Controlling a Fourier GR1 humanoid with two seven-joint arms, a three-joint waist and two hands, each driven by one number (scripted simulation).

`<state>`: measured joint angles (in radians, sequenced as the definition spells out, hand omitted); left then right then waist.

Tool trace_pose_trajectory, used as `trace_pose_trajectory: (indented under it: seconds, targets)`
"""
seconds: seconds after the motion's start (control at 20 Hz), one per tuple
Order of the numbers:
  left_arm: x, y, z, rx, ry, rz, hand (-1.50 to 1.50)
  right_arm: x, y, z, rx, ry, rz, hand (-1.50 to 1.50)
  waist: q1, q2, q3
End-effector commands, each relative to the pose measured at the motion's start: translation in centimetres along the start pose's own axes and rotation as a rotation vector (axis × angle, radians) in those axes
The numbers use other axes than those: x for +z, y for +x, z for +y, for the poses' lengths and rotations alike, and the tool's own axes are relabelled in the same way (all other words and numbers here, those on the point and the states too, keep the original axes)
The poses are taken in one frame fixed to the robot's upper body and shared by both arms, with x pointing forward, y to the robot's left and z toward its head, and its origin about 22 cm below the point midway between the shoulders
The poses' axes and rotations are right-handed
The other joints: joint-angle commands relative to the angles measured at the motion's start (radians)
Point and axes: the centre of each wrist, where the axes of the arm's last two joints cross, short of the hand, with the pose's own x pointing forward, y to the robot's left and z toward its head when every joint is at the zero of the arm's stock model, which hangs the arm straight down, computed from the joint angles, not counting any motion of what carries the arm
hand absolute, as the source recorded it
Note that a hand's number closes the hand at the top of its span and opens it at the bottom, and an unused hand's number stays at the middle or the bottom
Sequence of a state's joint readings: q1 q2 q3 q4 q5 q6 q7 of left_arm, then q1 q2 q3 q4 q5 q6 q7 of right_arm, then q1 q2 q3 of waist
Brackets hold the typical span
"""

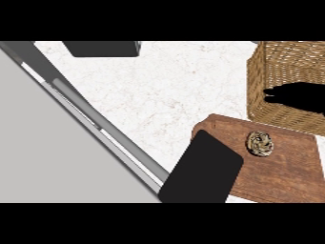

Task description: Pick the cupcake from the cutting board and place it in the basket

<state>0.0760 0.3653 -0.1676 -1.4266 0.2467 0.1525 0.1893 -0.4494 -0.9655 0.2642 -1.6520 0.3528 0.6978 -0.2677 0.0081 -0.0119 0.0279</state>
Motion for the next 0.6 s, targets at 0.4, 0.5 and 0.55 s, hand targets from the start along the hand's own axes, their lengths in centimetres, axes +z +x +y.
trace_pose_trajectory:
  seconds: [0.4,0.5,0.55]
  targets:
    - [1.2,-2.0,-1.1,-0.003,-0.016,0.104,0.0,-3.6,-0.5,3.9,0.018,0.04,0.029,-1.5,0.01,0.013,-0.028]
    - [0.0,-2.6,0.0,-0.003,0.008,0.106,0.0,-3.7,-1.7,6.7,0.012,0.032,0.017,-1.5,-0.002,0.016,-0.028]
    - [0.8,-2.9,-0.8,0.003,-0.005,0.118,0.0,-3.8,-3.0,6.5,-0.003,0.04,0.025,-1.5,0.013,0.018,-0.027]
